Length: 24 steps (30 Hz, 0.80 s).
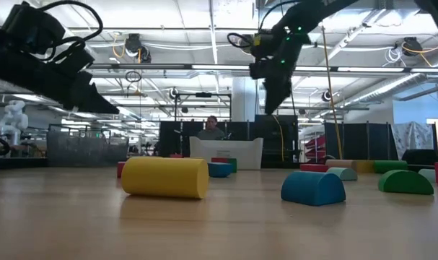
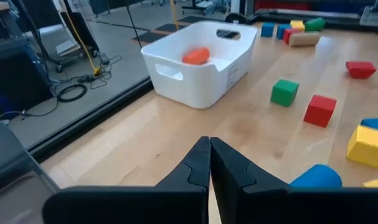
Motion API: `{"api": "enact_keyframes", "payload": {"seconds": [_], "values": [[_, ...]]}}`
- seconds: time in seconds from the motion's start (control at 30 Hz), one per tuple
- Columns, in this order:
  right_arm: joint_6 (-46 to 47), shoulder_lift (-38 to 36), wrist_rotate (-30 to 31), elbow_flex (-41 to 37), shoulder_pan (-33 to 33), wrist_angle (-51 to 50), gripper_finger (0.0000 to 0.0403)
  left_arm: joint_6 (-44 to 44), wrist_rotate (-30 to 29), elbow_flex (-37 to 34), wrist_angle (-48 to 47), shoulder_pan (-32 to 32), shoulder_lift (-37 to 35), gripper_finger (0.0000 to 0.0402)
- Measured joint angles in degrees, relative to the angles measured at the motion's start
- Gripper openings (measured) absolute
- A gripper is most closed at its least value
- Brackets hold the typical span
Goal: Sort blocks by size
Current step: Put the brown cylinder block into the white bin
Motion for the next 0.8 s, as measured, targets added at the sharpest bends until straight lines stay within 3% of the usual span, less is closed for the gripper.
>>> {"api": "enact_keyframes", "payload": {"seconds": [0.3, 0.43, 0.8], "values": [[6.19, -6.86, 1.97, -10.72, 0.00, -2.81, 0.0164, 0.00, 0.00, 0.00, 0.15, -0.01, 0.17, 0.0015], [10.33, -11.42, 6.43, -18.35, 0.00, -0.60, 0.0164, 0.02, 0.00, 0.00, 0.17, 0.00, 0.20, 0.0015], [21.17, -21.68, 6.93, -37.79, 0.00, 6.54, 0.0164, 0.13, -0.05, 0.00, 0.61, 0.00, 0.22, 0.0015]]}}
